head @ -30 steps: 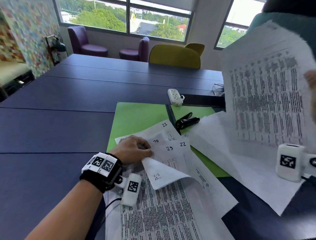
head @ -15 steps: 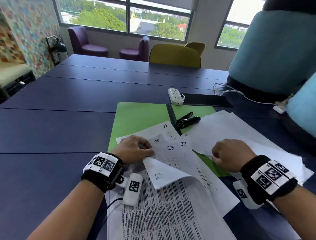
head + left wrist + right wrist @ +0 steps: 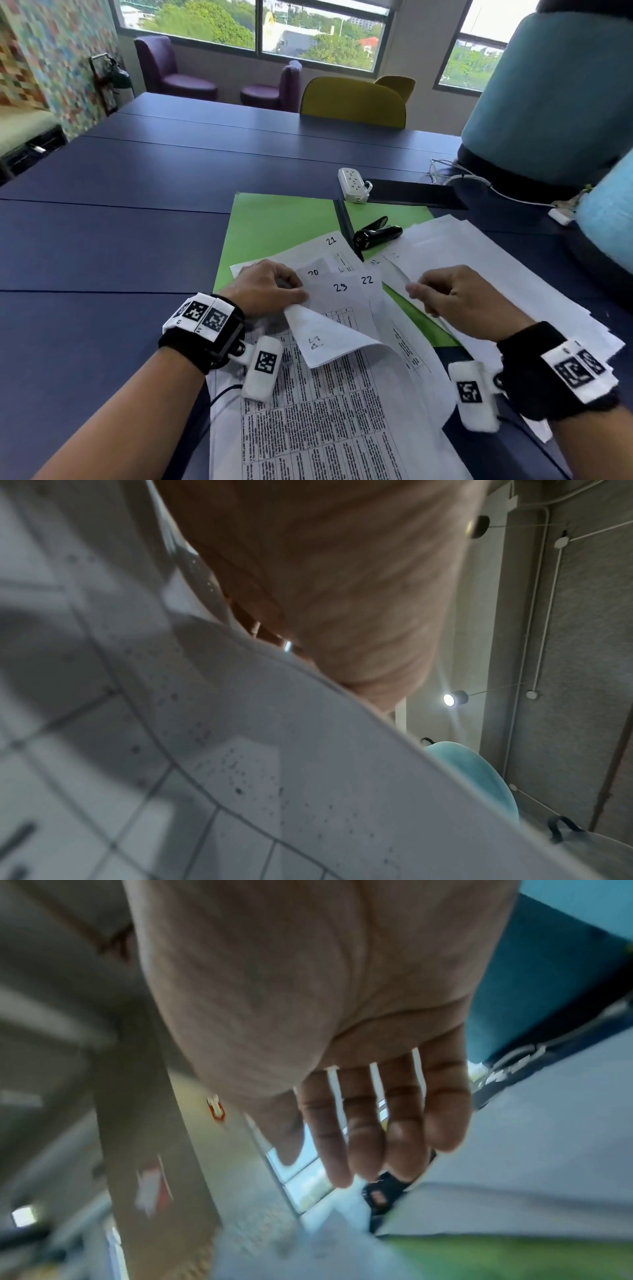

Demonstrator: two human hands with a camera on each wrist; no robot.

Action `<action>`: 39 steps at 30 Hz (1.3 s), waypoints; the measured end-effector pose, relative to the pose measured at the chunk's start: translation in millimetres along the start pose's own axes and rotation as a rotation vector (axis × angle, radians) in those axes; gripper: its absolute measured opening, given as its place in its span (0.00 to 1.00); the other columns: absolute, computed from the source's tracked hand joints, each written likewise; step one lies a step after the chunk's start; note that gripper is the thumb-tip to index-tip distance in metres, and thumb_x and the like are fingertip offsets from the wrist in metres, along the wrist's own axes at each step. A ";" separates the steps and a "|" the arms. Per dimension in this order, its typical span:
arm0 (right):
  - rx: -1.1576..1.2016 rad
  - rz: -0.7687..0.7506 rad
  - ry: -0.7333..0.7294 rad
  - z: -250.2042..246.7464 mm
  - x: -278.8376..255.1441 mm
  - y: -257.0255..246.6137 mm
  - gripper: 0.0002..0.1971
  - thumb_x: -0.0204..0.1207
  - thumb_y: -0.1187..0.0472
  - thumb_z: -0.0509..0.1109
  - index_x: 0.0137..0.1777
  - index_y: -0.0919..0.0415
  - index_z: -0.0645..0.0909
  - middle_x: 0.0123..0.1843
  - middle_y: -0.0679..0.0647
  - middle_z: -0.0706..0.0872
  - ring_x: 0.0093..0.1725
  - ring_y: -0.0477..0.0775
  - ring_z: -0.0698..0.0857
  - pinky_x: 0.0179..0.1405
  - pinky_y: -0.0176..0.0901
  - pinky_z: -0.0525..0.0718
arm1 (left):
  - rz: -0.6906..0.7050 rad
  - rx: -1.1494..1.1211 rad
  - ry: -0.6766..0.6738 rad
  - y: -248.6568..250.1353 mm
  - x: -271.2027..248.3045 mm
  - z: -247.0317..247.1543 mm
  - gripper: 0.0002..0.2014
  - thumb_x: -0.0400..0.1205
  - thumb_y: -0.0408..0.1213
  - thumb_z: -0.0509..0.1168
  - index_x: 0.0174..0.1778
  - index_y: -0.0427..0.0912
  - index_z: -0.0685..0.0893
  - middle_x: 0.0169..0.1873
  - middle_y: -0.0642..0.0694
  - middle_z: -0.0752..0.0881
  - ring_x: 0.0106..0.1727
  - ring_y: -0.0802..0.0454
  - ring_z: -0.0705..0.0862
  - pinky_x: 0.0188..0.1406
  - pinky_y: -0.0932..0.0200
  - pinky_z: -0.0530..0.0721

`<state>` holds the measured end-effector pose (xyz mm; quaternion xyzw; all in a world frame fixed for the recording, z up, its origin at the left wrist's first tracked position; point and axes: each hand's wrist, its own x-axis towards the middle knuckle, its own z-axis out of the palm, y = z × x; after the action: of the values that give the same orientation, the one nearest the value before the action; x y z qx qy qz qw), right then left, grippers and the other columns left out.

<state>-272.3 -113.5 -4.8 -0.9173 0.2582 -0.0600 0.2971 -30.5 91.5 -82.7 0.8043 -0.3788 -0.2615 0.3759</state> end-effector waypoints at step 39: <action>0.618 -0.064 0.164 68.8 -2.9 -7.3 0.07 0.70 0.68 0.81 0.37 0.66 0.84 0.29 0.53 0.85 0.29 0.50 0.79 0.30 0.42 0.80 | 0.112 -0.270 -0.012 -1.6 -0.5 13.0 0.10 0.80 0.46 0.75 0.33 0.52 0.94 0.34 0.54 0.90 0.38 0.53 0.84 0.49 0.45 0.84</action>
<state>-253.5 -71.6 -56.6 -0.7834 0.2218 -0.2189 0.5378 -39.3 87.4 -91.4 0.7225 -0.3864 -0.2936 0.4924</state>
